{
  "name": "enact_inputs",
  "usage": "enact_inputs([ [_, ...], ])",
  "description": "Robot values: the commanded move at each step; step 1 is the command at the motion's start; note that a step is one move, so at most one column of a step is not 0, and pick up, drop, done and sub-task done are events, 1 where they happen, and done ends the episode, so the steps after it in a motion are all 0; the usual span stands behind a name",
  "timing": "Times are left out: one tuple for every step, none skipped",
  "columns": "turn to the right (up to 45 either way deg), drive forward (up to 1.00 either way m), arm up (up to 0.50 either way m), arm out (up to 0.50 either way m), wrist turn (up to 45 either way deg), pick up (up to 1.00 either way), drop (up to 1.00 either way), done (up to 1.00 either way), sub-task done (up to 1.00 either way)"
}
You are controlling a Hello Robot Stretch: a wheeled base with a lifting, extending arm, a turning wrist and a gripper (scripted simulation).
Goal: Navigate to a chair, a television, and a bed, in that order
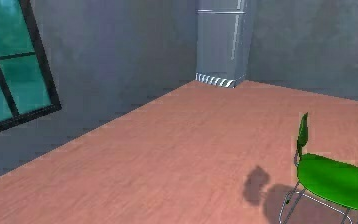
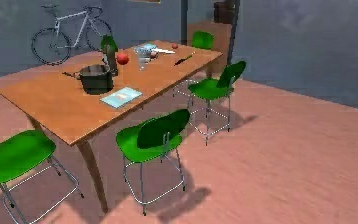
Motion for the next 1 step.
enact_inputs([
  [0.0, 1.00, 0.00, 0.00, 0.0, 0.00, 0.00, 0.00, 0.00],
])
